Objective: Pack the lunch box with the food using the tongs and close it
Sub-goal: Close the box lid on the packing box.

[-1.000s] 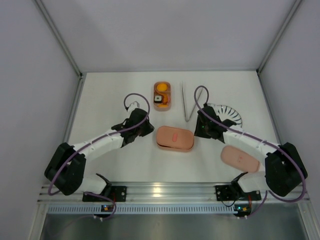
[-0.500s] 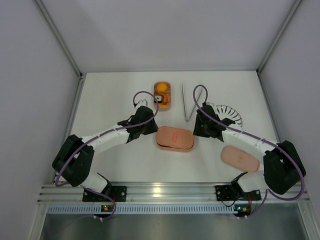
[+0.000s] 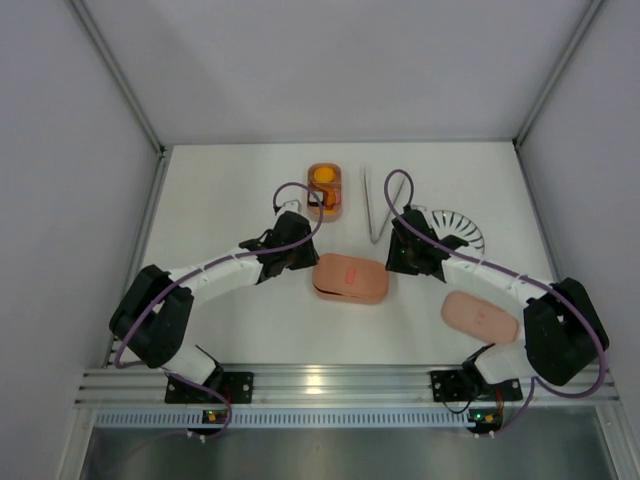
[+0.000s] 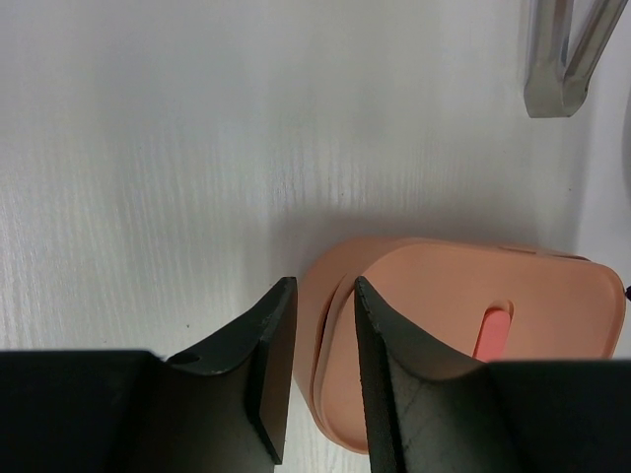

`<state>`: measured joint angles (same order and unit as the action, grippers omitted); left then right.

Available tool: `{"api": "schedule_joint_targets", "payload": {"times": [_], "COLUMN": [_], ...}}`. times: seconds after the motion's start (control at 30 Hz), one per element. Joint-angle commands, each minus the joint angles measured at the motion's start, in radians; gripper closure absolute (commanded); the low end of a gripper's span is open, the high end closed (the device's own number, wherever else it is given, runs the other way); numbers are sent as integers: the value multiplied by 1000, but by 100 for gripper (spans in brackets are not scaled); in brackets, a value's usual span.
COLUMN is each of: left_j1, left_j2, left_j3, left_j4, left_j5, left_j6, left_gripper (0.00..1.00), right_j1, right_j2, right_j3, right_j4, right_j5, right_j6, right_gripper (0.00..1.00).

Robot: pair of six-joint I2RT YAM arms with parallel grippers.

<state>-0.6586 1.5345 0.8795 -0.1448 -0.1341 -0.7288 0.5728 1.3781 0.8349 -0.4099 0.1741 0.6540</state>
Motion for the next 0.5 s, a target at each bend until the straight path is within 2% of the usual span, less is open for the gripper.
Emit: {"api": "schedule_joint_targets", "payload": {"times": [0.0, 0.47], "left_j1": [-6, -12], "left_j2": [-16, -39], "left_j3": [24, 15], "left_j4": [-16, -39], "left_j5": [7, 33], "left_j6": [23, 26], "left_gripper": [65, 67], "right_j1": [-5, -5], "right_j2": [-8, -56], "right_j3": [41, 15], "right_j4": [25, 19], "right_j5": [1, -25], "right_j6": [-13, -8], "right_gripper": [67, 67]}}
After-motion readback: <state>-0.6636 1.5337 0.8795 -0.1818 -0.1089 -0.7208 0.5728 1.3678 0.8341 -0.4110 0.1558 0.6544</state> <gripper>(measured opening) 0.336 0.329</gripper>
